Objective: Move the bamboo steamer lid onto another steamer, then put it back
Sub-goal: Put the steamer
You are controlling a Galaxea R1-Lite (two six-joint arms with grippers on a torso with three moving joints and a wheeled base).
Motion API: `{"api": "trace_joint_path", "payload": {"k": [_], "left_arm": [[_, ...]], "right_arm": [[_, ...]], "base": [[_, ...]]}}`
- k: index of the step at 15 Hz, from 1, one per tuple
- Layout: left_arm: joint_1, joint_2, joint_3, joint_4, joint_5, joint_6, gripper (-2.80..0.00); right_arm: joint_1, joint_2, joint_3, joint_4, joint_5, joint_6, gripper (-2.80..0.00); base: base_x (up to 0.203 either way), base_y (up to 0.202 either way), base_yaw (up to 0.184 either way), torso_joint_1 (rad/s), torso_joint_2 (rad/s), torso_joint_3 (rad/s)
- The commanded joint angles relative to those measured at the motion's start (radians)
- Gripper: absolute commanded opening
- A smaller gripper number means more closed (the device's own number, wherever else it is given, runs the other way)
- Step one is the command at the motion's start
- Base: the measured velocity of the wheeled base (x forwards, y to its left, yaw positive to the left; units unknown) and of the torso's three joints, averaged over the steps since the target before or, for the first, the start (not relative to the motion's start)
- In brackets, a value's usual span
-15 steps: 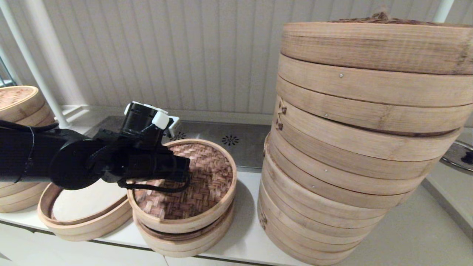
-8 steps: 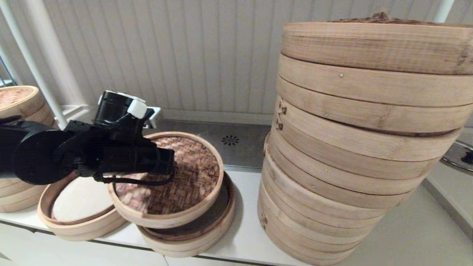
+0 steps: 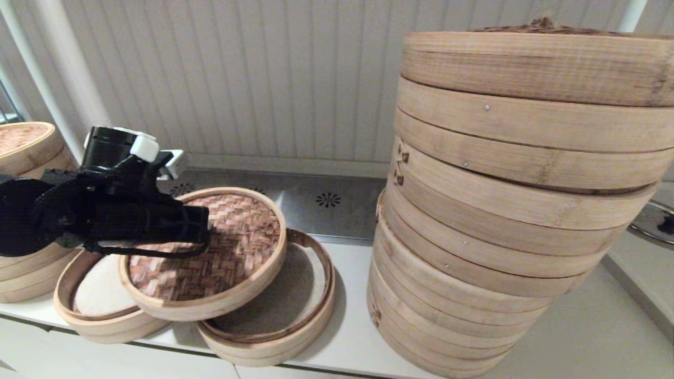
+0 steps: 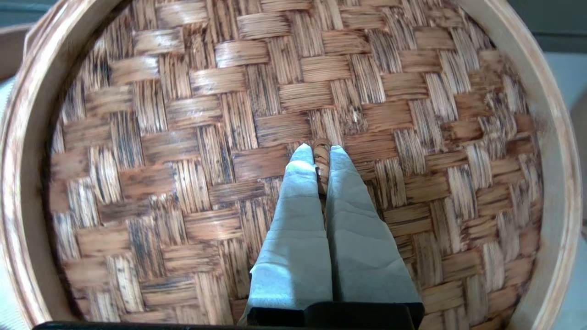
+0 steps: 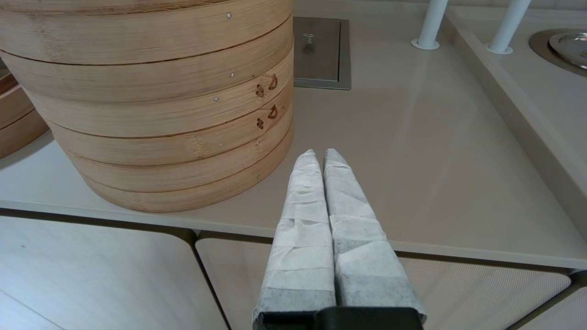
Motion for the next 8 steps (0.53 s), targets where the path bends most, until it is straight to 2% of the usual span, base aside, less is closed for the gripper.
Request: {"api": "trace_joint_path", "payload": {"k": [1,3,5,8], "left_arm": [[0.041,-0.015,0.004,0.001,-0.021,-0.001,-2.80],[0.069,-0.023,0.007,0.002,-0.040,0.003,-2.80],[0.153,-0.037,0.028,0.001,-0.070,0.021,-2.80],[0.218,-0.049,0.061,-0.004,-0.116,0.035,-2.80]], "right_arm": [[0.000,0.000,0.001,0.000,0.000,0.000,-2.80],[0.000,0.000,-0.001,0.000,0.000,0.000,-2.80],[0.000,0.000,0.001,0.000,0.000,0.000,-2.80],[0.000,0.000,0.001,0.000,0.000,0.000,-2.80]], "base": [[0.000,0.000,0.000,0.000,0.00,0.000],[0.000,0.000,0.000,0.000,0.00,0.000],[0.000,0.000,0.000,0.000,0.00,0.000],[0.000,0.000,0.000,0.000,0.00,0.000]]}}
